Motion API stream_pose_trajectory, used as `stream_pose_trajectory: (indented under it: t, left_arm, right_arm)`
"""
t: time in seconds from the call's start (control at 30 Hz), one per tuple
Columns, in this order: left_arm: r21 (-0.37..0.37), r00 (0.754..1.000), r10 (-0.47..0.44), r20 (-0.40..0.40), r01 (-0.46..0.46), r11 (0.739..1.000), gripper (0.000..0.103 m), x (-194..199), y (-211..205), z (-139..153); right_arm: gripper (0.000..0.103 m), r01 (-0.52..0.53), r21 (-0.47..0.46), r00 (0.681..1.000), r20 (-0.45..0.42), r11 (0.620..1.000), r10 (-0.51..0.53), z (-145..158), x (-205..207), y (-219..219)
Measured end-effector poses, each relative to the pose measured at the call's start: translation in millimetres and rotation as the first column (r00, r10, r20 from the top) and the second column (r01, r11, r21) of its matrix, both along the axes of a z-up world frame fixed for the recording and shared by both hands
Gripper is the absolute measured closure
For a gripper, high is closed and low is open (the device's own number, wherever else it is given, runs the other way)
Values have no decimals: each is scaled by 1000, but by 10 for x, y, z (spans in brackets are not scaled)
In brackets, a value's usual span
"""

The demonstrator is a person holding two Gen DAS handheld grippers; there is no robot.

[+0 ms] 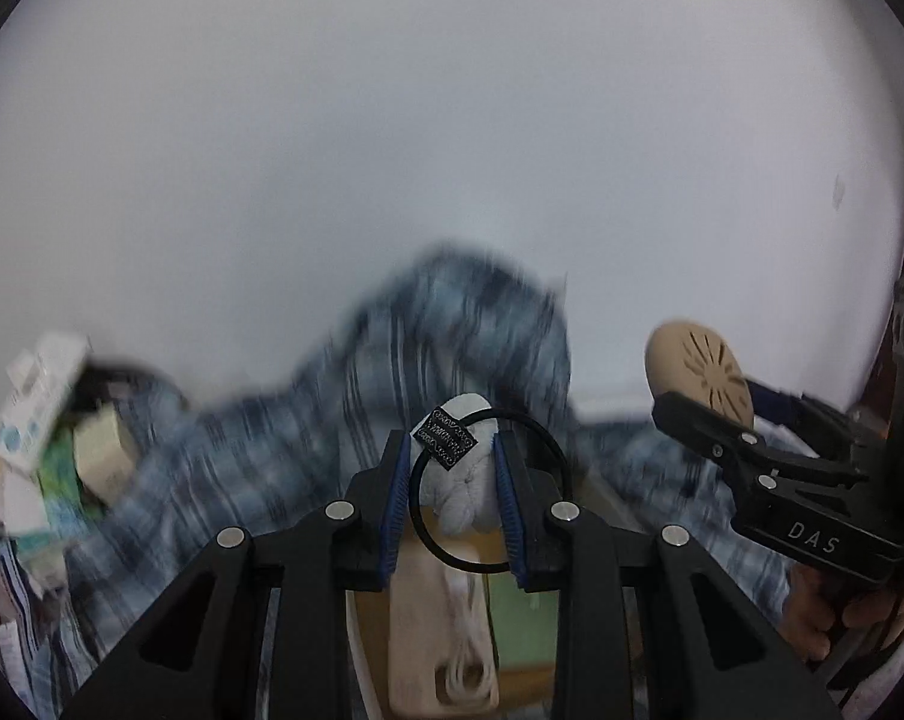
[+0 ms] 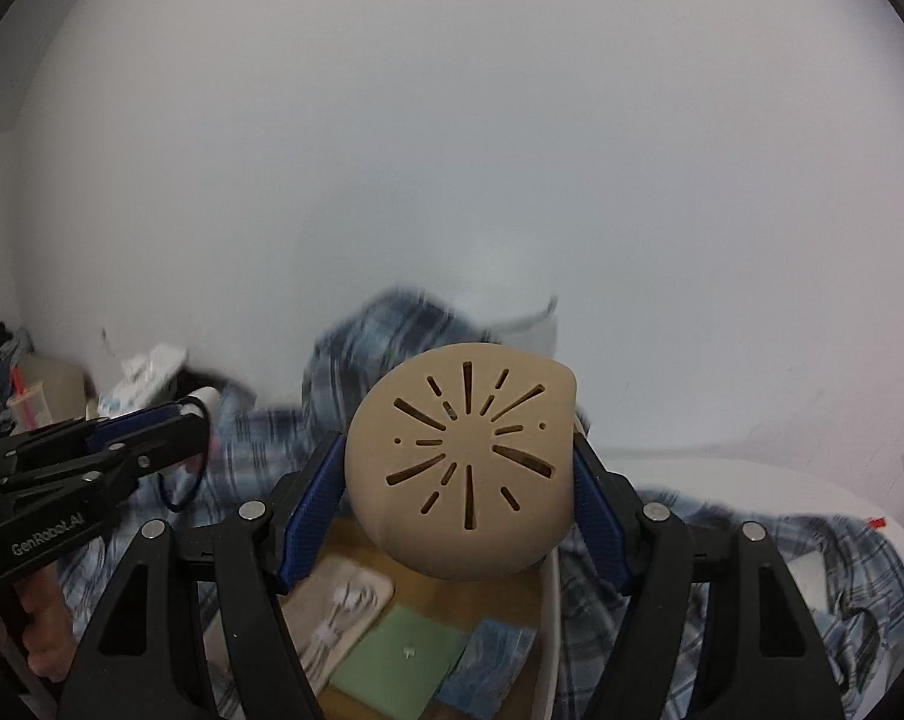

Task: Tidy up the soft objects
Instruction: 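Lower the earphone cable and soap box into the box and open both tools, then lift both tools away from the box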

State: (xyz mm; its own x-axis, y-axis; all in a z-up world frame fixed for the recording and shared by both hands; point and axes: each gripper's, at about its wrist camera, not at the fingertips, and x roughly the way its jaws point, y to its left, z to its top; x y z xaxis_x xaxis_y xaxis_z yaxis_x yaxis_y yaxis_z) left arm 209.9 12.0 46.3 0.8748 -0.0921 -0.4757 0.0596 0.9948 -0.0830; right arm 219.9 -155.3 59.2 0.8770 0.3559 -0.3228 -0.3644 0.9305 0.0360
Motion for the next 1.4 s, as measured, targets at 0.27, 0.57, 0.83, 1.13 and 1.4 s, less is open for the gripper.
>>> stream_pose_trajectory:
  t: [0.27,0.57,0.83,1.13,1.4]
  left_arm:
    - [-31,964,9,-267,-18,999,74,436,54,-562]
    - [-27,924,26,-381,-39,999,74,666,127,-1031]
    - [-38,922,27,-387,-45,998,64,678,122,-1068]
    - [-39,960,49,-274,-62,997,14,565,165,-889]
    - [-7,989,35,-146,-37,999,14,245,89,-364]
  right_arm:
    - [33,-57,-68,971,-236,996,39,-480,348,159]
    - [33,-63,-110,916,-401,992,14,-1079,652,187]
    - [31,-78,-115,900,-434,990,20,-1155,711,218]
    - [11,-69,-154,911,-413,986,-1,-1168,711,261]
    - [11,-37,-130,942,-336,991,-9,-809,596,123]
